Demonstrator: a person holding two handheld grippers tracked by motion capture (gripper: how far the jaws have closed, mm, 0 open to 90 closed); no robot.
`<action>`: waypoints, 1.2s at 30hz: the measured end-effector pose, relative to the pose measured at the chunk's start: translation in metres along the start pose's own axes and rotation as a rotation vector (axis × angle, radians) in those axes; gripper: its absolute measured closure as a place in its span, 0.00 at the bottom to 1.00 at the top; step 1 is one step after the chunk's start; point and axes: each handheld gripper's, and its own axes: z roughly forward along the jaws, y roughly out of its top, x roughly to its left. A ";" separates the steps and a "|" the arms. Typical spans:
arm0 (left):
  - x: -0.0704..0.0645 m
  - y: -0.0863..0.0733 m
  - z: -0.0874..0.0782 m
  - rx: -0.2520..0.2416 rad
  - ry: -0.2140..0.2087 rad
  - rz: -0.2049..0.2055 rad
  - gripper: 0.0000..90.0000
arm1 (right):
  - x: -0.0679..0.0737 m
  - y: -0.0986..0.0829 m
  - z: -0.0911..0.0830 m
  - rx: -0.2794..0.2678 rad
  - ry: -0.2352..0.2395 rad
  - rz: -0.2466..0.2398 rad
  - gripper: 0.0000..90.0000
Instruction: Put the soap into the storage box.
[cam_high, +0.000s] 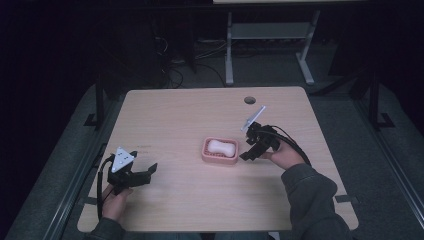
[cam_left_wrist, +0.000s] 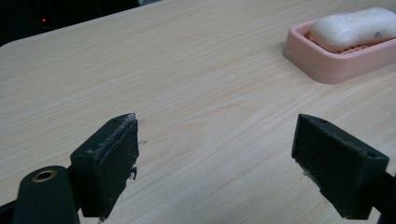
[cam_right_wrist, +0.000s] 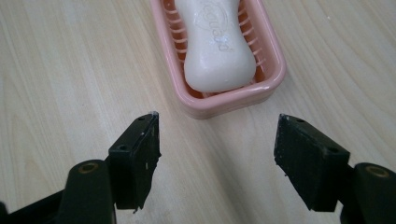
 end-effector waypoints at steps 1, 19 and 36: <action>0.000 0.000 0.000 0.000 0.000 0.000 0.16 | 0.000 -0.001 -0.001 -0.005 0.003 0.008 0.34; -0.001 0.000 0.000 0.002 -0.001 0.004 0.16 | 0.004 -0.026 -0.007 -0.029 -0.007 0.034 0.33; -0.001 0.000 0.000 -0.009 -0.005 0.002 0.16 | 0.008 -0.055 -0.013 -0.055 -0.015 0.062 0.32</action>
